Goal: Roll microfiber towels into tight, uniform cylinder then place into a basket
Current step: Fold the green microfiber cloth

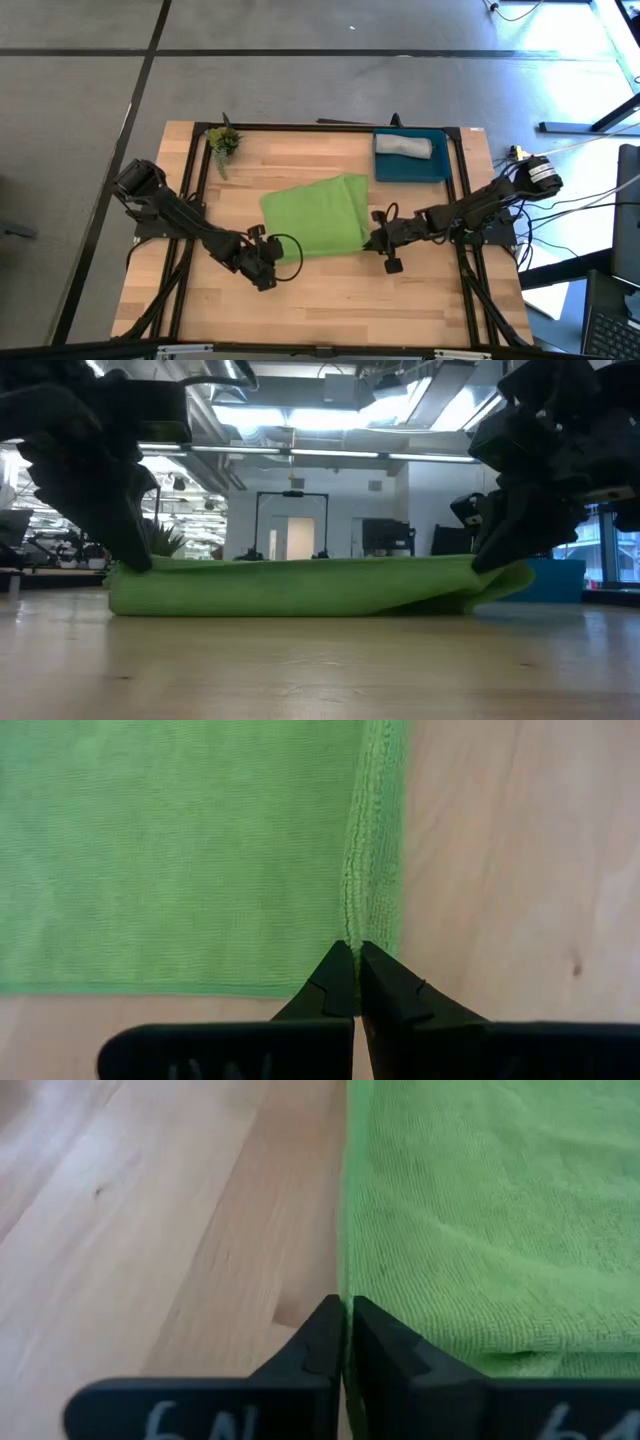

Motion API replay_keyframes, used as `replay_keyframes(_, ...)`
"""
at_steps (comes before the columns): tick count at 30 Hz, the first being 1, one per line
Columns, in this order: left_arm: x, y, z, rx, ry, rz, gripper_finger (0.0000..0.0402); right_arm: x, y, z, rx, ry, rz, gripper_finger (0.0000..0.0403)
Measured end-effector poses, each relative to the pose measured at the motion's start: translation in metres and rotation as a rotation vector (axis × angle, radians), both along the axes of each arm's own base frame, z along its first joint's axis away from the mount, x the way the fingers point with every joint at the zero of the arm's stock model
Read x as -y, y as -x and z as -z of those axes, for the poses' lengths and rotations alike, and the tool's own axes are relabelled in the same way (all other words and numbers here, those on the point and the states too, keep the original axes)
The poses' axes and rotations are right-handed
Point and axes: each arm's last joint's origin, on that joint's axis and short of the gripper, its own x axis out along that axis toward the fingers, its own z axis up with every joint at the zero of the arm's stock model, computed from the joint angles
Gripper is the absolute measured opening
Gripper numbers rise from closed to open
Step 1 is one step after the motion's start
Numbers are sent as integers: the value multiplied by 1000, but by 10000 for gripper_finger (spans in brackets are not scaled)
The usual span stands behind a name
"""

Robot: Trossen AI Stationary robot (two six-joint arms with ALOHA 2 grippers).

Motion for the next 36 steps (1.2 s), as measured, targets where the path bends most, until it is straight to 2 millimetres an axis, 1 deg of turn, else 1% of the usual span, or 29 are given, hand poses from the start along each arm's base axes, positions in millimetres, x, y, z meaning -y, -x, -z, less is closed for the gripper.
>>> replay_keyframes(5, 0, 2, 0, -24, 13, 7, 0, -1, -2, -1, 17, -7, 2, 44)
replay_keyframes(7, -2, 6, 1, -65, 14, -12, 0, -1, -3, -2, 33, -12, 2, 57)
replay_keyframes(11, -6, 14, 4, -159, 11, -76, 0, -2, -8, -9, 130, -11, -19, 91)
replay_keyframes(15, -10, 23, 6, -252, 3, -121, 0, -2, -11, -14, 198, 41, -53, 119)
replay_keyframes(17, -12, 26, 6, -283, -6, -137, 0, 0, -12, -14, 210, 87, -32, 126)
replay_keyframes(20, -13, 28, 6, -302, -15, -150, 0, 4, -13, -14, 210, 119, 59, 130)
replay_keyframes(22, -12, 28, 6, -295, -9, -151, 0, 6, -12, -13, 197, 105, 80, 130)
replay_keyframes(24, -12, 27, 5, -293, -8, -151, 0, 5, -11, -11, 172, 80, 29, 131)
replay_keyframes(28, -10, 23, 0, -269, -15, -141, 0, 1, -7, -6, 103, 44, -132, 131)
replay_keyframes(36, -7, 18, -6, -231, -12, -138, 0, 0, -7, 8, 33, 65, -173, 131)
